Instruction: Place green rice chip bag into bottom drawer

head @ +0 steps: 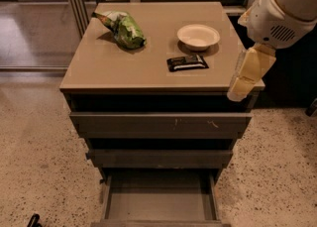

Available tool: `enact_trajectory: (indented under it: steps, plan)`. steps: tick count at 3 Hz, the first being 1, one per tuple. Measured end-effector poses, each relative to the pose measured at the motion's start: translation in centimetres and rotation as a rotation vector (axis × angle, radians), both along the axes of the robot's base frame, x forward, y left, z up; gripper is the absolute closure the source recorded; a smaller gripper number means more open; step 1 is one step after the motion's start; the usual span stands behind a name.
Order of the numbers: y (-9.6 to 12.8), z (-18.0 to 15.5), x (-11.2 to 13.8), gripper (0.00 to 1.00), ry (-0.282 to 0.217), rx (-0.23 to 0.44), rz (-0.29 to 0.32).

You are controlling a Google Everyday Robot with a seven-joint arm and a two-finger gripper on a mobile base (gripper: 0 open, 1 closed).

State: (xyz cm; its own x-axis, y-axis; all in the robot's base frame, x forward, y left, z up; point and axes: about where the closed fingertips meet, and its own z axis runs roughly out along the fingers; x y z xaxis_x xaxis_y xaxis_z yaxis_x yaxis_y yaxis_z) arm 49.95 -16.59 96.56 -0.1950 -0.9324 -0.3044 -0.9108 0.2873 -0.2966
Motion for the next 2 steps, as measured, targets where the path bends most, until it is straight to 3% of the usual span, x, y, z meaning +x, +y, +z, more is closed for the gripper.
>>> enact_trajectory:
  steps: [1,2]
  plan:
    - [1.3,-0.2,1.7,0.0,-0.04,0.073,-0.011]
    - [4.3,0.5,7.3,0.0,-0.122,0.22,-0.017]
